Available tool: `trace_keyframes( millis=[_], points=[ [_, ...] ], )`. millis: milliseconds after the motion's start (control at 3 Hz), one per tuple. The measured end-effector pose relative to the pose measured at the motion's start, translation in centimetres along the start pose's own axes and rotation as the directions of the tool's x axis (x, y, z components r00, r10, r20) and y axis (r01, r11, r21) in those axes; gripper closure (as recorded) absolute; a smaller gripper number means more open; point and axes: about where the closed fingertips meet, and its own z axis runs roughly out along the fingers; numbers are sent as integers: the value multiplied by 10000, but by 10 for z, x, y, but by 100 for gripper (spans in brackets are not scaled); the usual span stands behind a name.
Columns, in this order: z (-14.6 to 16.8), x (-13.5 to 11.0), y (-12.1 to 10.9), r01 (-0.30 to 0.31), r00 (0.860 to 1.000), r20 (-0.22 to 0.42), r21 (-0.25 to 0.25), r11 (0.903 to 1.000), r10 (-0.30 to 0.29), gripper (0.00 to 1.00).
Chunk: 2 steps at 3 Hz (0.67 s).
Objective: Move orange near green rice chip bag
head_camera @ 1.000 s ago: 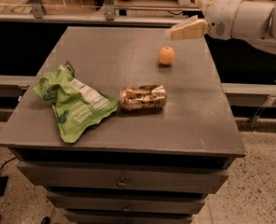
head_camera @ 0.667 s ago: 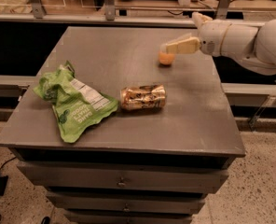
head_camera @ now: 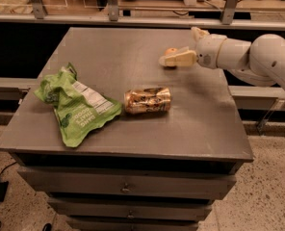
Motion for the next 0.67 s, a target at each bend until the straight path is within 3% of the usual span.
trace_keyframes(
  millis=[667],
  points=[
    [14, 30, 10, -79, 9965, -828, -159, 9998, 66, 0]
  ],
)
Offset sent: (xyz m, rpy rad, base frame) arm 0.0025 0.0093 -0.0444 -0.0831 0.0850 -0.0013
